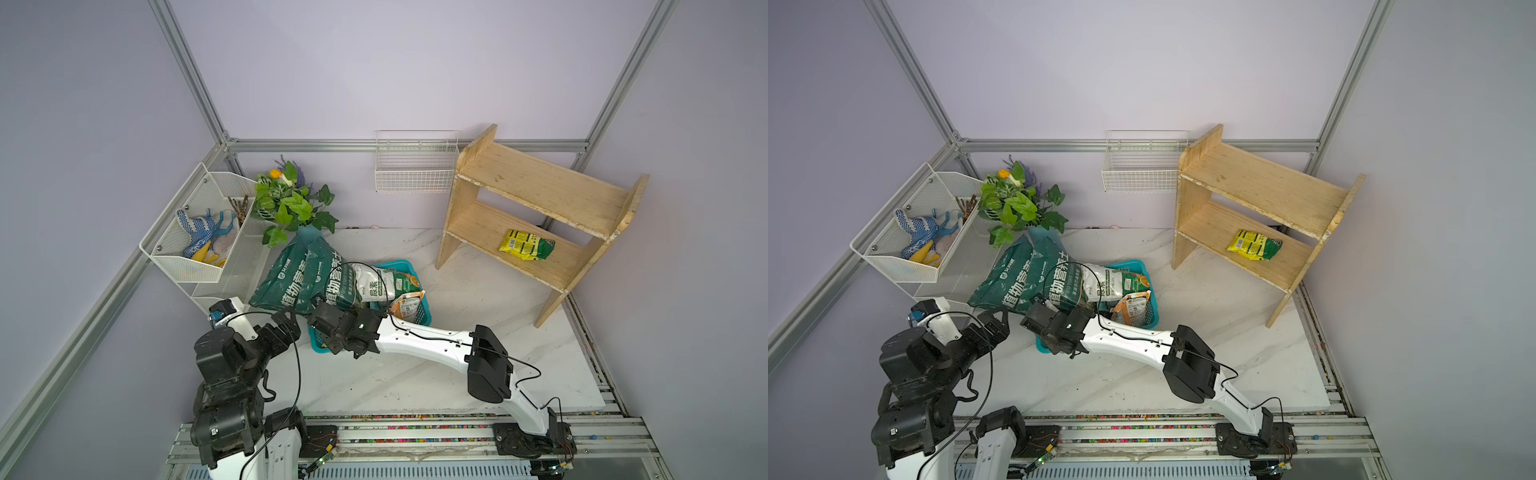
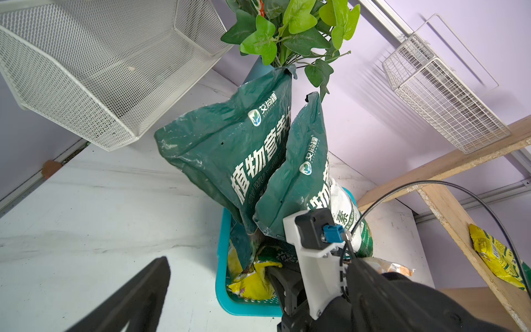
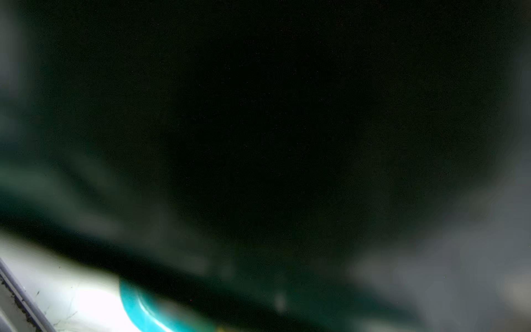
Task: Take down the fertilizer bag from the shelf
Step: Place the fertilizer bag in the storage box.
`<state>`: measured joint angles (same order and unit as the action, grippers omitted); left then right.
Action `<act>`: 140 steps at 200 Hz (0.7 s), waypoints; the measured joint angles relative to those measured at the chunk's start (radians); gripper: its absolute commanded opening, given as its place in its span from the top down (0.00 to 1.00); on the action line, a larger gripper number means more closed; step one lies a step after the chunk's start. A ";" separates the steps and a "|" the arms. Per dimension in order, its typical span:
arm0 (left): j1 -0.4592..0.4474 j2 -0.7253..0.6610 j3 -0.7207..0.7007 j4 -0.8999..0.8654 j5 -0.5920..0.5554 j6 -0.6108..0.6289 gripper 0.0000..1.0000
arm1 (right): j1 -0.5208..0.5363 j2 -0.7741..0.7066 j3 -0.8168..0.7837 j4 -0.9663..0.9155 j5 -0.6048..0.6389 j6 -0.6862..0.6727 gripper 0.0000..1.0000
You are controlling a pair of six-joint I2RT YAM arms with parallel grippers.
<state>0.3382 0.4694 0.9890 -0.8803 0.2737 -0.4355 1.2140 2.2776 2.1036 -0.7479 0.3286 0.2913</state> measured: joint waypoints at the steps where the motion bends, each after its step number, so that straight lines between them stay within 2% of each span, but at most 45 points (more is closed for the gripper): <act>1: 0.000 0.000 0.000 0.000 0.000 0.000 0.00 | 0.000 0.001 0.001 0.000 0.000 0.000 1.00; 113: 0.000 0.000 0.000 0.000 -0.002 0.000 0.00 | 0.029 0.006 -0.028 0.069 0.023 0.008 1.00; 140: 0.000 0.000 0.000 0.000 -0.002 0.000 0.00 | 0.037 -0.002 -0.043 0.088 0.034 0.018 0.75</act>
<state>0.3382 0.4694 0.9890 -0.8803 0.2718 -0.4358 1.2514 2.2753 2.0605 -0.6598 0.3622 0.3092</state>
